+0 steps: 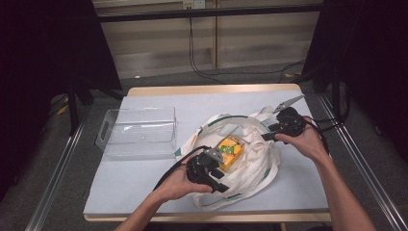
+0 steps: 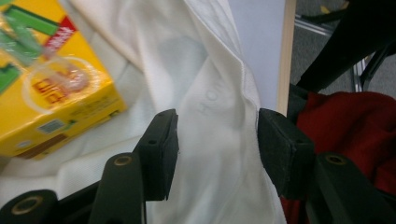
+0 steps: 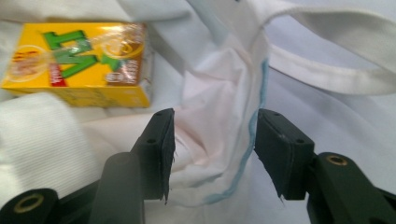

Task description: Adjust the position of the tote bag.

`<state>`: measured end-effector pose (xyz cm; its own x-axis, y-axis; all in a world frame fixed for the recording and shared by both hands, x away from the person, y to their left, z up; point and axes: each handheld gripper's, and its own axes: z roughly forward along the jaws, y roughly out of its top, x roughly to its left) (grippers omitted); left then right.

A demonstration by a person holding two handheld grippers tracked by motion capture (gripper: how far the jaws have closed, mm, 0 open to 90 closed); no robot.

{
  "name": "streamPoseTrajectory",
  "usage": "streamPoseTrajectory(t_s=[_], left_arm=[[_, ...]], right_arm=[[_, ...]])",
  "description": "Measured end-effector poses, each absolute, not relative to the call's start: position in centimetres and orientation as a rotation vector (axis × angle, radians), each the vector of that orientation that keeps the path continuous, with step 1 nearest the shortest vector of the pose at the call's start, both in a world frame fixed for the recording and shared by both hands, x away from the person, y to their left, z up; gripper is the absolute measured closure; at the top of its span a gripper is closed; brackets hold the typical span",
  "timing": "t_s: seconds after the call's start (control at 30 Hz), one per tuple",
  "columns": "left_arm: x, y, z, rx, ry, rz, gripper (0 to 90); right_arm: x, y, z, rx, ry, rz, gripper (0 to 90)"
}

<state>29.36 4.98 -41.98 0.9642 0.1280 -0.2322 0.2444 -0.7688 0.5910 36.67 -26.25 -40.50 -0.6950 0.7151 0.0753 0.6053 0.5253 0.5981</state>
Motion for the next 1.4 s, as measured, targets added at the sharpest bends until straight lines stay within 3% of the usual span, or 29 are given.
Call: streamPoseTrajectory(t_s=[0.4, 0.63, 0.8, 0.93, 1.07, 1.4], left_arm=[[30.8, 7.3, -38.9, 2.351, 0.304, -0.165, 41.9], [32.5, 9.1, -37.3, 2.397, 0.370, -0.072, 43.5], [33.8, 11.6, -36.5, 2.333, 0.455, -0.020, 42.9], [35.6, 13.1, -37.2, 2.346, 0.575, 0.019, 38.0], [37.0, 12.0, -39.2, 2.387, 0.666, 0.010, 33.6], [38.8, 9.3, -42.4, 2.540, 0.706, -0.031, 36.8]], right_arm=[[35.1, -26.0, -38.2, 1.004, 2.581, 1.100, 41.8], [34.4, -24.3, -37.5, 0.875, 2.654, 1.129, 40.8], [34.2, -23.4, -36.8, 0.821, 2.663, 1.137, 40.7], [34.1, -22.5, -36.4, 0.765, 2.698, 1.153, 40.2], [34.0, -20.5, -37.8, 0.676, 2.820, 1.054, 29.5], [32.6, -17.8, -40.4, 0.560, 3.004, 0.814, 25.2]])
